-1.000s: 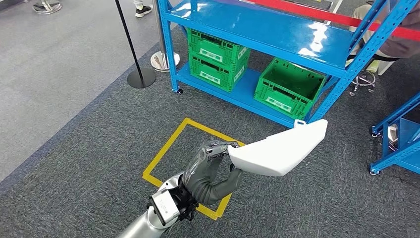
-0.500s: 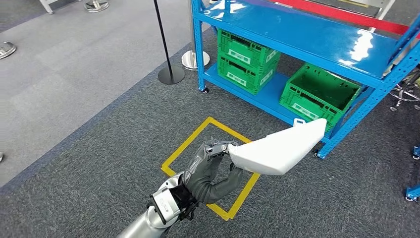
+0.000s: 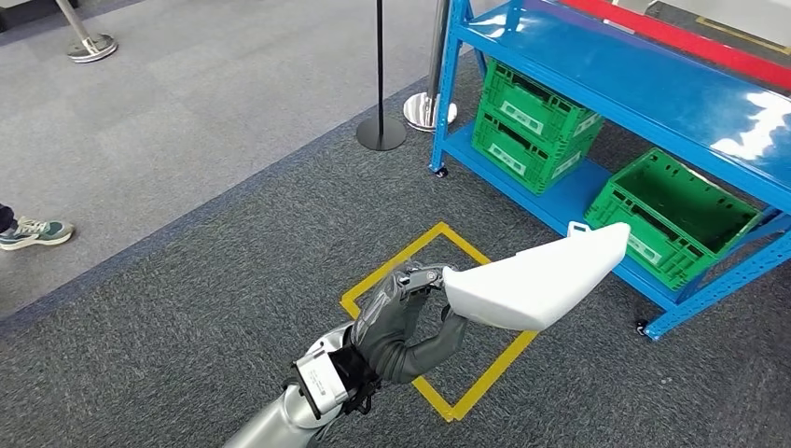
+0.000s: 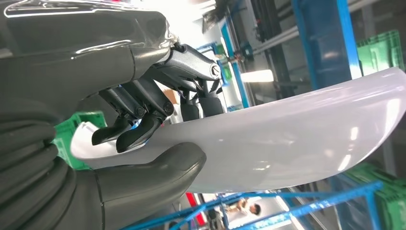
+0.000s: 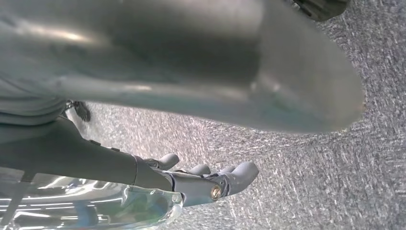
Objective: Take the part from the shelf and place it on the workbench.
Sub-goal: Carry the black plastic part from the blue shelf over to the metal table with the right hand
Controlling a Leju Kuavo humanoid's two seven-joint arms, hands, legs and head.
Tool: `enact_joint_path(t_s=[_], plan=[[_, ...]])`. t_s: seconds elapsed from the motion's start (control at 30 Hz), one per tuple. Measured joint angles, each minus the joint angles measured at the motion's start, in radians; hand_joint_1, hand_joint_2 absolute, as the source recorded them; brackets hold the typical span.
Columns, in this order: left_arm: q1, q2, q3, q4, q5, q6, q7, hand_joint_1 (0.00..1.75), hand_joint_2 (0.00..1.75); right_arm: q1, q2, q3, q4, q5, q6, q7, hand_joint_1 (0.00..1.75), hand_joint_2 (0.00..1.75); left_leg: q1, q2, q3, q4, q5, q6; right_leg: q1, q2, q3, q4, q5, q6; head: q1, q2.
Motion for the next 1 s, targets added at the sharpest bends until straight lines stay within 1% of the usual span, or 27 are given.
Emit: enact_joint_path(t_s=[0.03, 0.07, 0.13, 0.17, 0.2, 0.27, 0.3, 0.33, 0.37, 0.4, 0.43, 0.47, 0.5, 0.53, 0.57, 0.6, 0.63, 0.67, 0.7, 0.73, 0.77, 0.8, 0.87, 0.9, 0.93, 0.97, 1.0], plan=[[0.001, 0.000, 0.000, 0.001, 0.000, 0.000, 0.000, 1.75, 1.75, 0.001, -0.001, 0.000, 0.000, 0.000, 0.000, 0.000, 0.00, 0.00, 0.001, -0.014, -0.001, 0.002, 0.002, -0.001, -0.001, 0.003, 0.011, -0.018, 0.019, -0.001, 0.000, 0.000], [0.001, 0.000, 0.000, 0.002, 0.000, 0.000, 0.000, 1.75, 1.75, 0.001, -0.001, 0.000, 0.000, 0.000, 0.000, 0.000, 0.00, 0.00, 0.002, -0.027, -0.002, 0.005, 0.002, -0.004, -0.003, 0.010, 0.041, -0.078, 0.053, -0.001, 0.001, 0.000], [0.000, -0.002, 0.000, 0.002, 0.000, 0.000, 0.000, 1.75, 1.75, 0.001, -0.001, 0.000, 0.000, 0.000, 0.000, 0.000, 0.00, 0.00, 0.003, -0.053, -0.009, 0.018, 0.000, -0.012, -0.012, 0.058, 0.108, -0.213, 0.104, 0.000, 0.003, 0.000], [-0.001, -0.003, 0.000, 0.002, 0.000, 0.000, 0.001, 1.75, 1.75, 0.001, -0.001, 0.000, 0.000, 0.000, 0.000, 0.000, 0.00, 0.00, 0.003, -0.065, -0.016, 0.024, 0.001, -0.019, -0.015, 0.080, 0.127, -0.253, 0.114, 0.000, 0.004, 0.000], [-0.001, -0.004, 0.000, 0.002, 0.000, -0.001, 0.001, 1.75, 1.75, 0.002, -0.001, 0.000, 0.000, 0.000, 0.000, 0.000, 0.00, 0.00, 0.003, -0.076, -0.024, 0.027, 0.003, -0.026, -0.015, 0.094, 0.132, -0.268, 0.113, -0.002, 0.004, 0.000], [-0.001, -0.005, 0.000, 0.002, 0.000, -0.003, 0.003, 1.75, 1.75, 0.001, 0.000, 0.000, 0.000, -0.001, -0.001, 0.001, 0.00, 0.00, 0.007, -0.097, -0.036, 0.027, 0.011, -0.042, -0.013, 0.078, 0.130, -0.267, 0.116, -0.011, 0.004, 0.000], [-0.001, -0.004, 0.000, 0.002, 0.000, -0.004, 0.003, 1.75, 1.75, 0.000, 0.000, -0.001, 0.000, -0.001, -0.002, 0.001, 0.00, 0.00, 0.007, -0.090, -0.042, 0.032, 0.009, -0.047, -0.013, 0.066, 0.130, -0.269, 0.119, -0.018, 0.002, 0.000], [-0.002, -0.004, -0.001, 0.002, 0.000, -0.006, 0.004, 1.75, 1.75, -0.001, 0.000, -0.001, 0.000, -0.002, -0.003, 0.001, 0.00, 0.00, 0.006, -0.069, -0.054, 0.052, -0.004, -0.052, -0.014, 0.052, 0.129, -0.271, 0.122, -0.025, -0.002, 0.000], [-0.003, -0.004, -0.001, 0.002, 0.000, -0.009, 0.006, 1.75, 1.75, -0.001, 0.000, -0.001, -0.001, -0.002, -0.005, 0.001, 0.00, 0.00, 0.005, -0.039, -0.074, 0.093, -0.029, -0.055, -0.014, 0.036, 0.129, -0.273, 0.125, -0.030, -0.006, 0.000], [-0.004, -0.005, -0.001, 0.002, 0.000, -0.012, 0.007, 1.75, 1.75, 0.000, 0.000, -0.001, -0.001, -0.002, -0.007, 0.001, 0.00, 0.00, 0.003, -0.006, -0.103, 0.154, -0.063, -0.058, -0.011, 0.021, 0.127, -0.273, 0.126, -0.034, -0.011, 0.000], [-0.004, -0.005, -0.002, 0.002, 0.000, -0.014, 0.009, 1.75, 1.75, 0.002, 0.000, -0.001, -0.001, -0.002, -0.008, 0.000, 0.00, 0.00, 0.003, 0.013, -0.137, 0.225, -0.096, -0.060, -0.009, 0.005, 0.125, -0.272, 0.126, -0.036, -0.015, 0.000], [-0.004, -0.004, -0.002, 0.002, 0.000, -0.015, 0.010, 1.75, 1.75, 0.004, 0.000, -0.001, -0.001, -0.002, -0.009, 0.000, 0.00, 0.00, 0.004, 0.022, -0.165, 0.286, -0.119, -0.062, -0.008, -0.012, 0.123, -0.272, 0.126, -0.036, -0.016, 0.000], [-0.004, -0.004, -0.002, 0.003, 0.000, -0.016, 0.011, 1.75, 1.75, 0.005, -0.001, -0.002, -0.001, -0.002, -0.010, -0.001, 0.00, 0.00, 0.004, 0.025, -0.176, 0.316, -0.124, -0.062, -0.007, -0.029, 0.122, -0.272, 0.126, -0.037, -0.017, 0.000], [-0.004, -0.003, -0.002, 0.003, 0.000, -0.017, 0.013, 1.75, 1.75, 0.004, -0.002, -0.002, -0.001, -0.002, -0.010, -0.002, 0.00, 0.00, 0.004, 0.028, -0.166, 0.304, -0.110, -0.061, -0.007, -0.044, 0.122, -0.272, 0.126, -0.037, -0.017, 0.000], [-0.004, -0.003, -0.002, 0.003, 0.000, -0.019, 0.016, 1.75, 1.75, 0.003, -0.002, -0.002, -0.001, -0.002, -0.010, -0.002, 0.00, 0.00, 0.004, 0.035, -0.134, 0.254, -0.084, -0.059, -0.007, -0.058, 0.122, -0.272, 0.126, -0.036, -0.018, 0.000], [-0.005, -0.004, -0.002, 0.002, 0.000, -0.022, 0.018, 1.75, 1.75, 0.001, -0.001, -0.002, -0.001, -0.002, -0.011, -0.002, 0.00, 0.00, 0.002, 0.052, -0.089, 0.180, -0.054, -0.055, -0.006, -0.070, 0.124, -0.272, 0.126, -0.036, -0.018, 0.000], [-0.006, -0.006, -0.003, 0.002, 0.000, -0.024, 0.020, 1.75, 1.75, 0.000, -0.001, -0.002, -0.001, -0.002, -0.011, -0.002, 0.00, 0.00, -0.003, 0.076, -0.047, 0.109, -0.034, -0.051, -0.004, -0.080, 0.125, -0.272, 0.125, -0.034, -0.019, 0.000], [-0.007, -0.009, -0.003, 0.001, 0.000, -0.028, 0.022, 1.75, 1.75, -0.001, 0.000, -0.003, -0.001, -0.002, -0.012, -0.002, 0.00, 0.00, -0.008, 0.095, -0.019, 0.059, -0.022, -0.044, -0.001, -0.089, 0.126, -0.271, 0.124, -0.030, -0.018, 0.000], [-0.009, -0.011, -0.004, 0.001, 0.000, -0.031, 0.024, 1.75, 1.75, -0.002, 0.000, -0.004, -0.001, -0.002, -0.013, -0.002, 0.00, 0.00, -0.012, 0.106, -0.006, 0.032, -0.019, -0.038, 0.000, -0.098, 0.126, -0.272, 0.123, -0.026, -0.017, 0.000], [-0.011, -0.013, -0.004, 0.000, -0.001, -0.034, 0.026, 1.75, 1.75, -0.002, 0.001, -0.004, -0.001, -0.003, -0.014, -0.002, 0.00, 0.00, -0.017, 0.102, -0.006, 0.025, -0.020, -0.033, 0.001, -0.108, 0.126, -0.273, 0.123, -0.021, -0.017, 0.000], [-0.013, -0.015, -0.005, -0.001, -0.001, -0.037, 0.029, 1.75, 1.75, -0.003, 0.002, -0.005, -0.001, -0.003, -0.015, -0.002, 0.00, 0.00, -0.017, 0.089, -0.009, 0.023, -0.016, -0.026, 0.000, -0.118, 0.128, -0.275, 0.124, -0.016, -0.016, 0.000], [-0.015, -0.016, -0.005, -0.002, -0.001, -0.039, 0.031, 1.75, 1.75, -0.004, 0.002, -0.005, -0.002, -0.003, -0.016, -0.002, 0.00, 0.00, -0.016, 0.078, -0.010, 0.020, -0.012, -0.020, -0.002, -0.114, 0.127, -0.272, 0.120, -0.010, -0.016, 0.000], [-0.020, -0.022, -0.006, -0.004, -0.001, -0.044, 0.037, 1.75, 1.75, -0.006, 0.003, -0.006, -0.003, -0.003, -0.018, -0.002, 0.00, 0.00, -0.010, 0.056, -0.011, 0.013, -0.003, -0.007, -0.005, -0.067, 0.106, -0.224, 0.088, -0.002, -0.012, 0.000], [-0.024, -0.026, -0.008, -0.004, 0.000, -0.047, 0.039, 1.75, 1.75, -0.005, 0.003, -0.007, -0.003, -0.003, -0.018, -0.002, 0.00, 0.00, -0.007, 0.044, -0.011, 0.011, 0.000, -0.003, -0.006, -0.034, 0.080, -0.167, 0.057, 0.000, -0.008, 0.000], [-0.027, -0.028, -0.009, -0.004, 0.001, -0.049, 0.041, 1.75, 1.75, -0.003, 0.002, -0.008, -0.003, -0.003, -0.019, -0.002, 0.00, 0.00, -0.007, 0.032, -0.013, 0.011, 0.001, 0.000, -0.006, -0.012, 0.047, -0.095, 0.025, 0.002, -0.005, 0.000], [-0.028, -0.029, -0.011, -0.003, 0.002, -0.051, 0.043, 1.75, 1.75, -0.001, 0.001, -0.009, -0.003, -0.003, -0.019, -0.002, 0.00, 0.00, -0.007, 0.018, -0.014, 0.012, 0.002, 0.001, -0.006, -0.003, 0.014, -0.028, 0.000, 0.003, -0.003, 0.000], [-0.029, -0.029, -0.011, -0.002, 0.003, -0.053, 0.044, 1.75, 1.75, 0.001, 0.000, -0.010, -0.003, -0.002, -0.019, -0.003, 0.00, 0.00, -0.007, 0.003, -0.014, 0.013, 0.003, 0.001, -0.006, 0.001, -0.008, 0.013, -0.007, 0.004, -0.002, 0.000]])
